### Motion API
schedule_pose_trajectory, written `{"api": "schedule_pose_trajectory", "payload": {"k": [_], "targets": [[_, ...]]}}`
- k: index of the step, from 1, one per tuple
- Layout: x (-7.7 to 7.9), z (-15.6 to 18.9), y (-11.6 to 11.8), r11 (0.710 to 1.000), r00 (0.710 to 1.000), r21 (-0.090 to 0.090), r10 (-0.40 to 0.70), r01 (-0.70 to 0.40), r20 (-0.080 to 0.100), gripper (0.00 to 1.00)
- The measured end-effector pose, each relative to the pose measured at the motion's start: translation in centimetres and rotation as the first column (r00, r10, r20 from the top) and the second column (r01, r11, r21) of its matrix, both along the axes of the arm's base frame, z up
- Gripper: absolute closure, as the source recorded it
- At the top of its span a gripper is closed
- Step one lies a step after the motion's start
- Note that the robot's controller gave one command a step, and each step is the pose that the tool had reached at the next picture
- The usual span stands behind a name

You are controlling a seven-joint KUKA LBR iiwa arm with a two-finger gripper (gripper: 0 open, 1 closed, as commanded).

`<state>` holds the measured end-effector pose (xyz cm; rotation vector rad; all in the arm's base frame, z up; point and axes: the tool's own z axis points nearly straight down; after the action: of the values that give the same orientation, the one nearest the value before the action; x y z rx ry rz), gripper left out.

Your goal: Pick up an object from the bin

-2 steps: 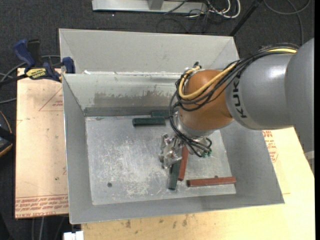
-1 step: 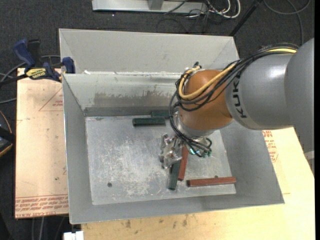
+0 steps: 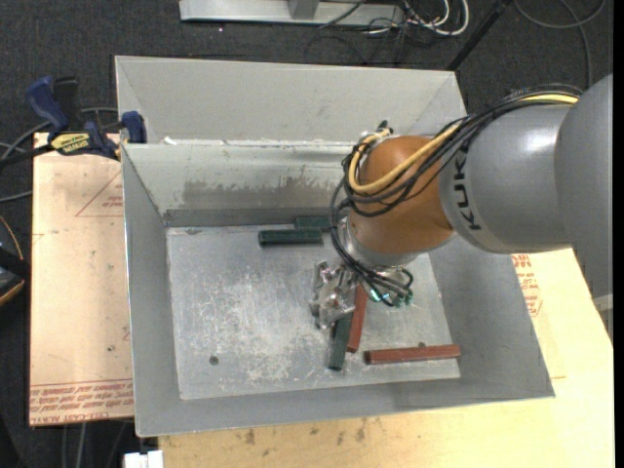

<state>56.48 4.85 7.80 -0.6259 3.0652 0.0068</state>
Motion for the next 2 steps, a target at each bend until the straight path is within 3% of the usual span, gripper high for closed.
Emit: {"api": "schedule_pose_trajectory", "payload": {"k": [1,2], "targets": [[0.7,-0.1,1.0,0.999,0.999,-0.012,0.052,-0.052,-0.013,0.00],[-0.1,1.7,-0.8,0.975,0.975,-0.003,0.220,-0.220,-0.008,0.00]]}}
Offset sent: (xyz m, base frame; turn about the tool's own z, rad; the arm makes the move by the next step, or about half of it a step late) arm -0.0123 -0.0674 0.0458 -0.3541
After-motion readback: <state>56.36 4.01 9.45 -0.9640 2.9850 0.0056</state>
